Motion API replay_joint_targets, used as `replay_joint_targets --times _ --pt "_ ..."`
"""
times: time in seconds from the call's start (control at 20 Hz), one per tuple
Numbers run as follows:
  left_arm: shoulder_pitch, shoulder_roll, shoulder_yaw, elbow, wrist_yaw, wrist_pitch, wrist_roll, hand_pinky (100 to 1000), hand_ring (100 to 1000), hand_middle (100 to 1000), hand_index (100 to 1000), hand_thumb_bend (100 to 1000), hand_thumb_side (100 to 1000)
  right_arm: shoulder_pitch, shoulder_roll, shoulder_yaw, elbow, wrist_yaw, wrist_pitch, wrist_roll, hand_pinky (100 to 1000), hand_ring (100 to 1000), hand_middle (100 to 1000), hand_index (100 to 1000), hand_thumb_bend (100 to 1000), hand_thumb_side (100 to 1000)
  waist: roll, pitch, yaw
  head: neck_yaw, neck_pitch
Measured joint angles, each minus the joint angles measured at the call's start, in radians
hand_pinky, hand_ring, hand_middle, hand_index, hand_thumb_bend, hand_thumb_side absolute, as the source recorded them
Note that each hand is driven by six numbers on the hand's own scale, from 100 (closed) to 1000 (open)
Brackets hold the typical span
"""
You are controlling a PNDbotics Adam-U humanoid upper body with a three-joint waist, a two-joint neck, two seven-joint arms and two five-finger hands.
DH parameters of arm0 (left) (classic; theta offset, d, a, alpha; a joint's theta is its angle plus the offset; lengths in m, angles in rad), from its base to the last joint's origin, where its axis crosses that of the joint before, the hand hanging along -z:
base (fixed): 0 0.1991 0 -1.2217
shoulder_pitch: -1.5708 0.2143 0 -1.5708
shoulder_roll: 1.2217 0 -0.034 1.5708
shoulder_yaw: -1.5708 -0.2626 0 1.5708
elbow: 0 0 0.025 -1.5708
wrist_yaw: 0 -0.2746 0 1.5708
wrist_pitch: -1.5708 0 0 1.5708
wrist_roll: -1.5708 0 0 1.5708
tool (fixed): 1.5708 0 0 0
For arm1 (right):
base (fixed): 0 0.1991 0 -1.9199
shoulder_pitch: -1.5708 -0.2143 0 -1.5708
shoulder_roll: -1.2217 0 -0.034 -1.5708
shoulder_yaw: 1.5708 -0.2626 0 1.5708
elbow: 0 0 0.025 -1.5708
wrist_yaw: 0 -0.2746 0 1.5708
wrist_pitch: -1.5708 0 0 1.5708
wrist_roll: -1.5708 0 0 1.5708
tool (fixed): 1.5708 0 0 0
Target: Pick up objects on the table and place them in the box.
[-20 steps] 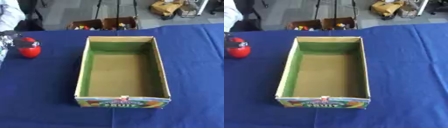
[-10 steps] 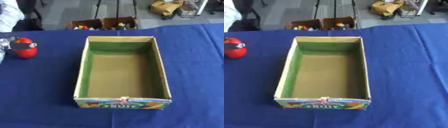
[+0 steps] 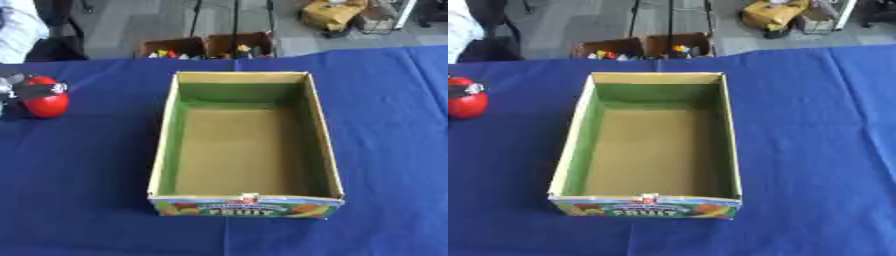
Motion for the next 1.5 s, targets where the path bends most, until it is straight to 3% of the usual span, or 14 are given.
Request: replay_joint_targets --times 0.35,0.5,0.95,1.2,1.35,1.5 --pt "0.0 0.002 0.0 0.008 0.048 -0.006 0.006 343 558 827 1000 374 830 0.002 0.007 0.0 0.0 0.0 0.0 0.0 768 822 760 792 100 881 0.0 0.0 0.001 0.0 0.0" --pt "0.0 0.001 0.0 0.009 0.063 -0.011 0.01 286 516 816 1000 365 803 0.004 0.007 0.0 0.0 0.0 0.0 0.0 768 821 758 789 100 875 0.0 0.0 0.001 -0.001 0.0" --pt "-0.002 -0.001 -0.002 0.015 0.105 -0.019 0.025 279 512 799 1000 249 681 0.004 0.007 -0.001 0.0 -0.002 0.001 0.001 771 821 749 785 100 867 0.003 0.0 0.001 -0.005 0.0" --pt "-0.003 -0.004 -0.002 0.016 0.105 -0.015 0.035 264 500 744 979 223 656 0.005 0.007 -0.001 0.0 -0.004 0.001 0.0 773 821 743 783 100 862 0.007 0.0 0.001 -0.005 0.001" --pt "-0.003 -0.007 -0.004 0.017 0.103 -0.011 0.047 252 487 671 923 214 639 0.006 0.007 -0.002 0.0 -0.007 0.002 -0.003 775 821 740 782 100 859 0.009 0.0 0.001 -0.005 0.001" --pt "-0.004 -0.008 -0.007 0.017 0.102 -0.008 0.058 235 475 662 888 194 619 0.006 0.008 -0.002 0.0 -0.01 0.002 -0.004 775 821 738 781 100 855 0.01 0.0 0.001 -0.005 0.001"
